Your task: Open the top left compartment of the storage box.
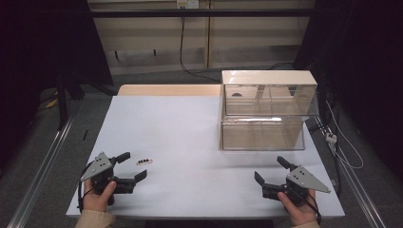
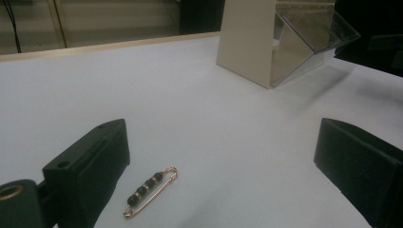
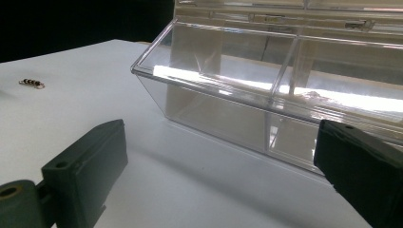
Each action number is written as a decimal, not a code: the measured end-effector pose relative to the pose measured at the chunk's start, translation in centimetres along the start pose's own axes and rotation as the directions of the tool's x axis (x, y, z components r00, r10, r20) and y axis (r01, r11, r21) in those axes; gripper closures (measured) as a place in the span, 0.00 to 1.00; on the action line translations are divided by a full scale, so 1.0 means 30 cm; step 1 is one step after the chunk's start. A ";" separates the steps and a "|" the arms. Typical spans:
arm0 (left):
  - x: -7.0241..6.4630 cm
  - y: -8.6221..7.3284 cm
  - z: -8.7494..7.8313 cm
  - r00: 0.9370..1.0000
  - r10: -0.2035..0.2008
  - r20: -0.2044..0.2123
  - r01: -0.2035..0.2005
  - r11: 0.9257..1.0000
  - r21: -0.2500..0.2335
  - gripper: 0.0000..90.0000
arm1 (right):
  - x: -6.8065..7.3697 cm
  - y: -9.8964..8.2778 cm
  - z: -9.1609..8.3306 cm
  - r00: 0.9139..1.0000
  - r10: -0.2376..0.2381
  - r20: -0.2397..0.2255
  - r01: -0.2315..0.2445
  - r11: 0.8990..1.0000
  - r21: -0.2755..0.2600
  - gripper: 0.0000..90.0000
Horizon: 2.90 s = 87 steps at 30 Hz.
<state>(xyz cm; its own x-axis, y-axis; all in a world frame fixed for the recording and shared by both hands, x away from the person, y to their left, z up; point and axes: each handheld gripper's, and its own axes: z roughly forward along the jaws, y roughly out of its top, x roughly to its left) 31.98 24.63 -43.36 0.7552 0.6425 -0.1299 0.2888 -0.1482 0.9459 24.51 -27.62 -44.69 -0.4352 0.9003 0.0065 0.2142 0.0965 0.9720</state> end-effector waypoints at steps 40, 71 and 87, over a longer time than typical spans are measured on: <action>0.004 0.002 0.011 1.000 0.007 0.006 -0.007 1.000 0.009 0.05 | -0.126 0.281 -0.004 0.992 0.082 -0.098 -0.070 0.991 0.117 1.00; 0.004 0.003 0.013 1.000 0.012 0.013 -0.012 1.000 0.016 0.05 | -0.222 0.399 0.046 0.996 0.071 -0.045 -0.063 0.986 0.152 1.00; 0.004 0.002 0.016 1.000 0.009 0.016 -0.009 1.000 0.020 0.05 | -0.244 0.439 0.076 0.998 0.065 -0.002 -0.064 0.988 0.142 1.00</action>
<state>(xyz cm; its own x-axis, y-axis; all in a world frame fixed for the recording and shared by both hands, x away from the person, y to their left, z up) 32.36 24.33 -43.47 0.7670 0.6292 -0.1262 0.2937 -0.1694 0.9407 32.50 -31.98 -32.46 -0.4223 0.9037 0.0703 0.3634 0.0977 0.9265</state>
